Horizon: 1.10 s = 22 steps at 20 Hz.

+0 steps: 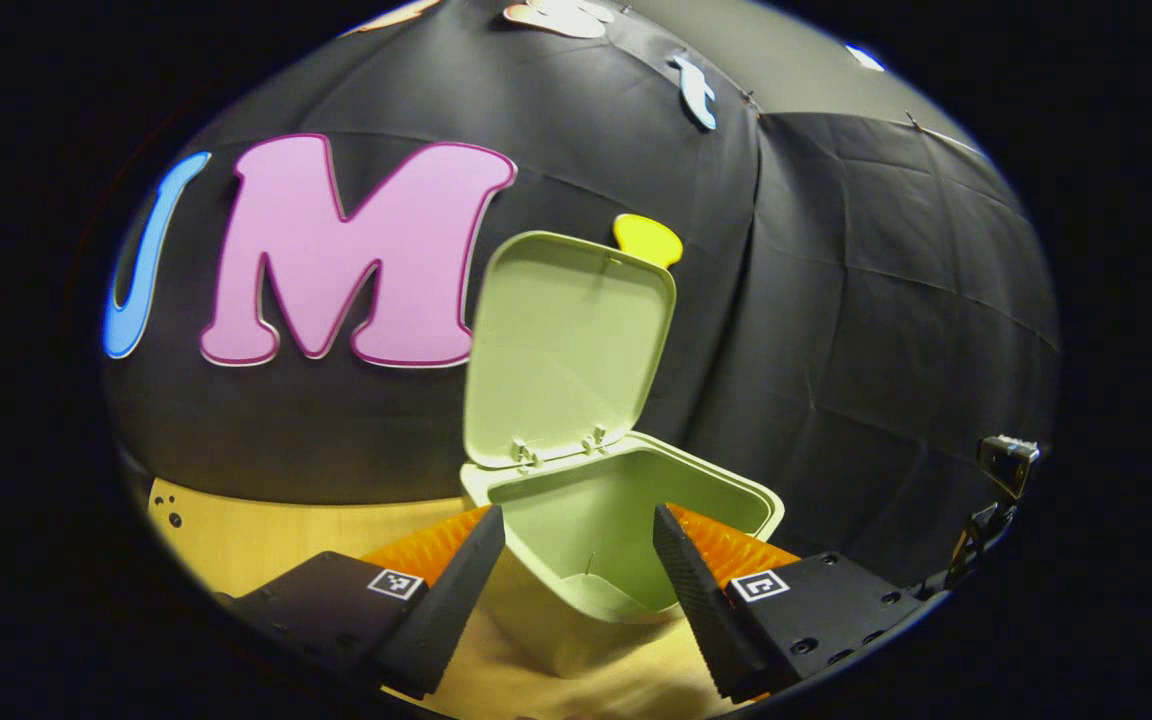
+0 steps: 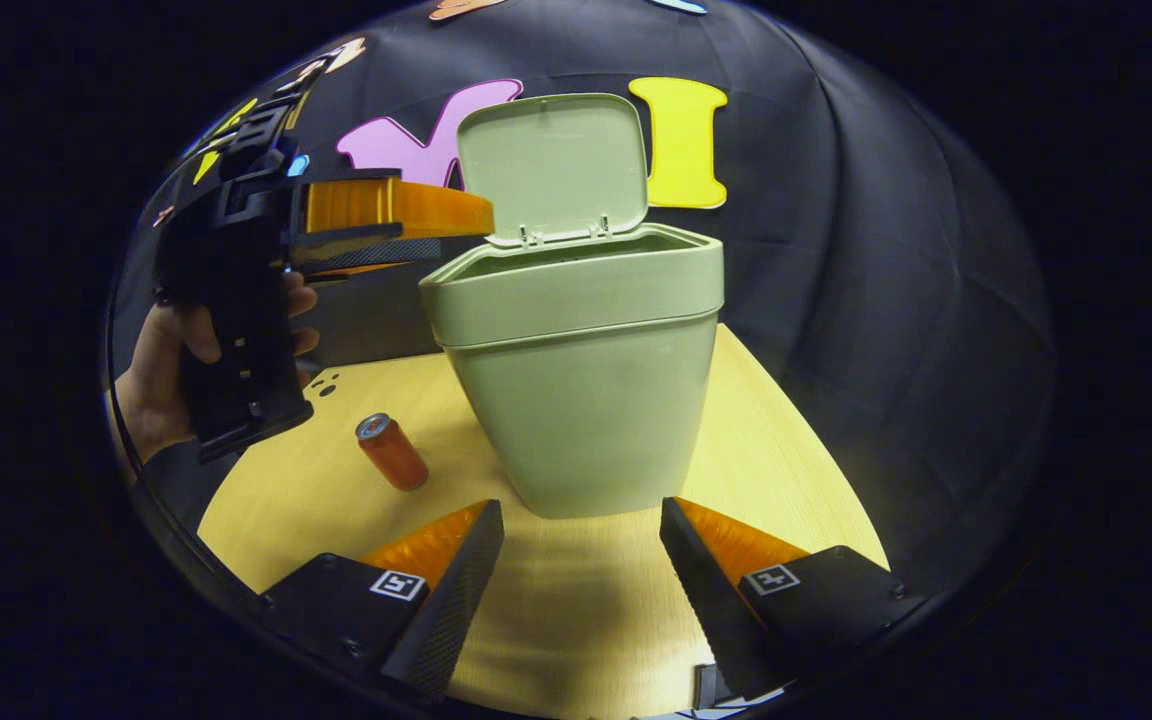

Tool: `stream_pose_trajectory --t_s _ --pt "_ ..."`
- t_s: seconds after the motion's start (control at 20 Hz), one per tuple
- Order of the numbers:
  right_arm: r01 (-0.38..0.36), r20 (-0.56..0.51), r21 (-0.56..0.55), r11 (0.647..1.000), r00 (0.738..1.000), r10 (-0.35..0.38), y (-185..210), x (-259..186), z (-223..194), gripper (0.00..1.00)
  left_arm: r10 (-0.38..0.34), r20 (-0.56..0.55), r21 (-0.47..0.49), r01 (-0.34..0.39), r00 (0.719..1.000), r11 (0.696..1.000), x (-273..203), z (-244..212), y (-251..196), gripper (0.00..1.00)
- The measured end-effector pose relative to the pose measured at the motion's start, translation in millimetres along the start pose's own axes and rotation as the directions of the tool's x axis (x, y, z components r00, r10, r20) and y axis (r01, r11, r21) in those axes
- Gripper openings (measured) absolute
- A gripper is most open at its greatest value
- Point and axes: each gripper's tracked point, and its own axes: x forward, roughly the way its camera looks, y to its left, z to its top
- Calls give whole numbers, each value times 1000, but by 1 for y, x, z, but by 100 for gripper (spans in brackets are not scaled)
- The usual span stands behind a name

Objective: Press the lid of the desktop garbage bin to open it, pick up the crumpled paper on the desktop and throw it into the bin, then pick up the pop can on the desktop and drop it into the bin, and finally close the garbage bin lid.

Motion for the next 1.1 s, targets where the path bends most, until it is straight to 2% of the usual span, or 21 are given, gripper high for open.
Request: stream_pose_trajectory --t_s 0.25,0.45,0.7,0.9,1.1 --pt "-56 -11 -27 998 998 56 22 5 -2 99 169 5 -13 -169 986 985 -51 -13 62 96" --pt "-106 -21 -49 993 994 105 45 12 -5 99 312 -36 -29 -313 949 949 -105 -40 111 96" --pt "-191 -48 -88 978 981 188 80 29 -13 99 484 -118 -64 -493 867 868 -183 -84 157 96" --pt "-251 -54 -127 960 968 246 105 46 -20 99 567 -175 -108 -588 805 802 -237 -116 172 96" --pt "-317 -54 -157 935 948 312 137 69 -27 99 642 -211 -109 -671 737 734 -286 -139 185 96"
